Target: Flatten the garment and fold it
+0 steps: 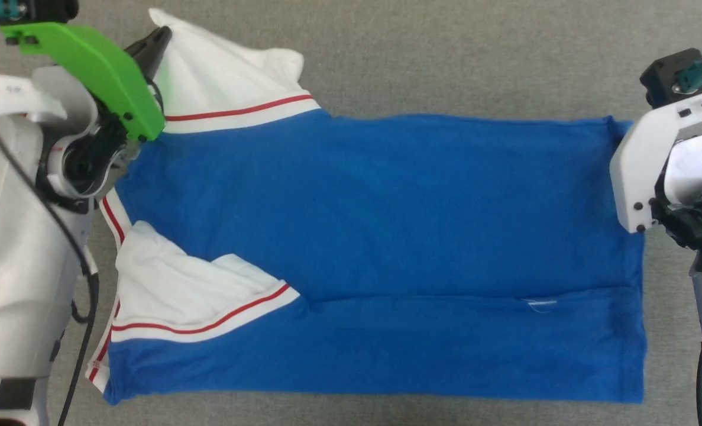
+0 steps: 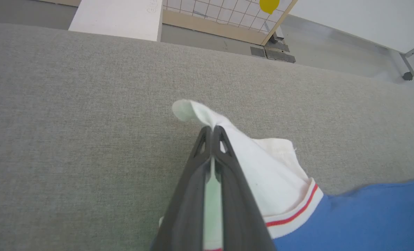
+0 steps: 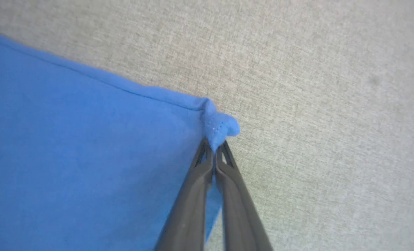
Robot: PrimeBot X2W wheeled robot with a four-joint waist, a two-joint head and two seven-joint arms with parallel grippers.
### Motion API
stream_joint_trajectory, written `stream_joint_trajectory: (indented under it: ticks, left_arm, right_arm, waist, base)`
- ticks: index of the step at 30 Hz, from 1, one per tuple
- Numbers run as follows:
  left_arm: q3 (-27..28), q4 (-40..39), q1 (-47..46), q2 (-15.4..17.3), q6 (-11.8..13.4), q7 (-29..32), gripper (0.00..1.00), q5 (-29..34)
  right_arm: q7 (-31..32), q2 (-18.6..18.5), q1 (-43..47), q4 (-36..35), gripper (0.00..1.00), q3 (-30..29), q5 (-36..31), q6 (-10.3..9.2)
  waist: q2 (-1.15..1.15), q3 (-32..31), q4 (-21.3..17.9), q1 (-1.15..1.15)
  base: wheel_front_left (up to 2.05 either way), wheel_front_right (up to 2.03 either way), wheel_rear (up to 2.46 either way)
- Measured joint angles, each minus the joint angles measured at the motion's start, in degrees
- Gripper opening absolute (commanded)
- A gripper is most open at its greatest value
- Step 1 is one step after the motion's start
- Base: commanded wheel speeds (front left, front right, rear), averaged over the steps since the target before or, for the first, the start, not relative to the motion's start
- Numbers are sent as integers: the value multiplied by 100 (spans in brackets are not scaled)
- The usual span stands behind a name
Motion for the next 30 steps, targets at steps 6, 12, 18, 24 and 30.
stream_joint_trajectory:
  ticks: [6, 12, 18, 24, 30]
  left_arm:
    - [198, -512, 424, 180, -111, -216, 0, -134]
    - [393, -1238, 1251, 449, 54, -246, 0, -303]
    - [621, -2114, 2865, 542, 565, -308, 0, -510]
    - [864, -2391, 4010, 453, 859, -575, 0, -747]
    - [985, -2180, 4752, 215, 969, -736, 0, -1058]
  right_arm:
    - [-444, 104, 162, 26, 0, -204, 147, 0]
    - [-1022, 316, 684, 99, 0, -463, 219, 0]
    - [-1283, 477, 1558, 151, 0, -491, 409, 0]
    - [-1281, 521, 2157, 111, 0, -579, 526, 0]
    - [-1273, 579, 2501, 231, 0, -609, 538, 0]
  waist:
    - [0, -375, -70, 0]
    - [0, -857, -133, 0]
    - [0, -1482, -168, 0]
    - [0, -1774, -152, -1]
    - [0, -1833, -121, -1]
  base:
    - [0, 0, 0]
    - [0, 0, 0]
    - [0, 0, 0]
    - [0, 0, 0]
    - [0, 0, 0]
